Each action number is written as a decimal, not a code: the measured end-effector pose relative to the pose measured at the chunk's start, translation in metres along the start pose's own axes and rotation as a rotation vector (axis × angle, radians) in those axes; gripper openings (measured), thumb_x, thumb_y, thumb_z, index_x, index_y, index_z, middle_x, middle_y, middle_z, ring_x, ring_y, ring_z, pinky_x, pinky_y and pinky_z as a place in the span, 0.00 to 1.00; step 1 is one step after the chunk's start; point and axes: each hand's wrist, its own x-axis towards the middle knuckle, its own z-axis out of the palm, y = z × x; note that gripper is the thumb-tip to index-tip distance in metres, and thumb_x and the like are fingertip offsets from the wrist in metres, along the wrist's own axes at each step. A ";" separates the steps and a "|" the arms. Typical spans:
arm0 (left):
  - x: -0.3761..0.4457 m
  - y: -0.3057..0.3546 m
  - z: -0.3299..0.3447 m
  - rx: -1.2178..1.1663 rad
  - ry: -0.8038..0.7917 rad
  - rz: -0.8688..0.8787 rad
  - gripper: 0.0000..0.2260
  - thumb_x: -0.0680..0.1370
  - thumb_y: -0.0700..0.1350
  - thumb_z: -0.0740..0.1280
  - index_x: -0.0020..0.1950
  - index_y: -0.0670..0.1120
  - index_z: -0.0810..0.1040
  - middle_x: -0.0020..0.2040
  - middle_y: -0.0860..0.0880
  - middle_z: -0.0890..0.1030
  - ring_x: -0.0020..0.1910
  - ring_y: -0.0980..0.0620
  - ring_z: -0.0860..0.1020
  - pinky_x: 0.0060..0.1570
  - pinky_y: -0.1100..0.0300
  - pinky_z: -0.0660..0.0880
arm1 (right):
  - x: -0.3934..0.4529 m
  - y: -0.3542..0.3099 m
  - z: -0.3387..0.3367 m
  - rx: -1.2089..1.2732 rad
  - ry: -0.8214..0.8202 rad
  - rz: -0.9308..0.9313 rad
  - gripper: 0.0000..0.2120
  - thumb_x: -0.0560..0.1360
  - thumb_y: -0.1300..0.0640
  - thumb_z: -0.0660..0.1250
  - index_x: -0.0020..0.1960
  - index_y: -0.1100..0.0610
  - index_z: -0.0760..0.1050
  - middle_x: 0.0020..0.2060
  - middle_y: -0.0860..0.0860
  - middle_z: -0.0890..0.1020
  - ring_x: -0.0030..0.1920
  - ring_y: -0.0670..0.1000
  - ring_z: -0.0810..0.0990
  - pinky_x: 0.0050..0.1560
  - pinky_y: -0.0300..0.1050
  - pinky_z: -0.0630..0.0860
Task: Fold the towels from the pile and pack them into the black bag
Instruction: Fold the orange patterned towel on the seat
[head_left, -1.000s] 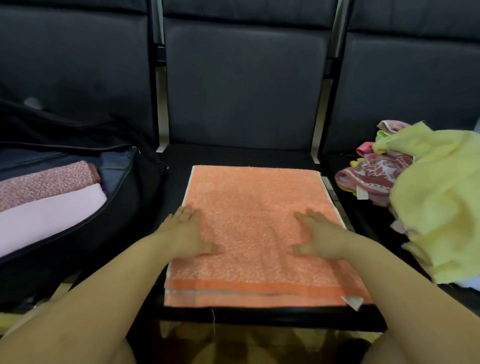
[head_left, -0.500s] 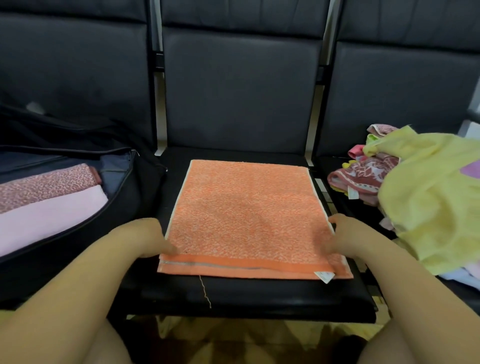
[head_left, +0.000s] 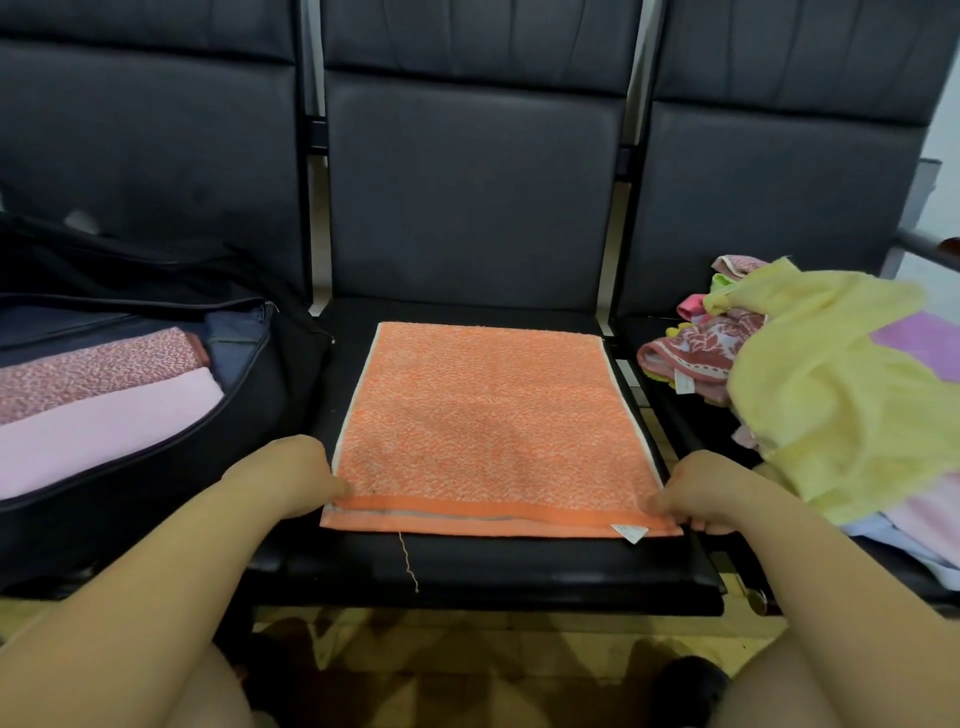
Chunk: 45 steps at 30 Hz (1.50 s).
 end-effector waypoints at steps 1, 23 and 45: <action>0.000 -0.001 0.001 -0.005 -0.010 -0.002 0.12 0.74 0.54 0.70 0.42 0.45 0.76 0.41 0.48 0.78 0.43 0.50 0.77 0.44 0.58 0.72 | -0.002 0.000 0.000 0.020 0.007 -0.010 0.14 0.73 0.52 0.72 0.37 0.61 0.75 0.35 0.55 0.79 0.33 0.50 0.75 0.32 0.40 0.71; -0.029 -0.004 0.001 -0.222 -0.186 -0.030 0.14 0.73 0.49 0.71 0.32 0.42 0.77 0.25 0.49 0.74 0.19 0.54 0.67 0.19 0.69 0.60 | -0.009 0.024 0.009 0.320 0.000 -0.002 0.13 0.72 0.55 0.74 0.38 0.61 0.72 0.30 0.54 0.74 0.29 0.50 0.71 0.28 0.38 0.70; -0.101 0.017 -0.090 -1.537 0.035 0.357 0.14 0.79 0.37 0.58 0.59 0.49 0.78 0.31 0.48 0.81 0.24 0.58 0.77 0.22 0.69 0.72 | -0.087 0.014 -0.076 1.329 -0.050 -0.612 0.32 0.42 0.45 0.85 0.42 0.55 0.83 0.30 0.52 0.79 0.27 0.45 0.77 0.27 0.36 0.76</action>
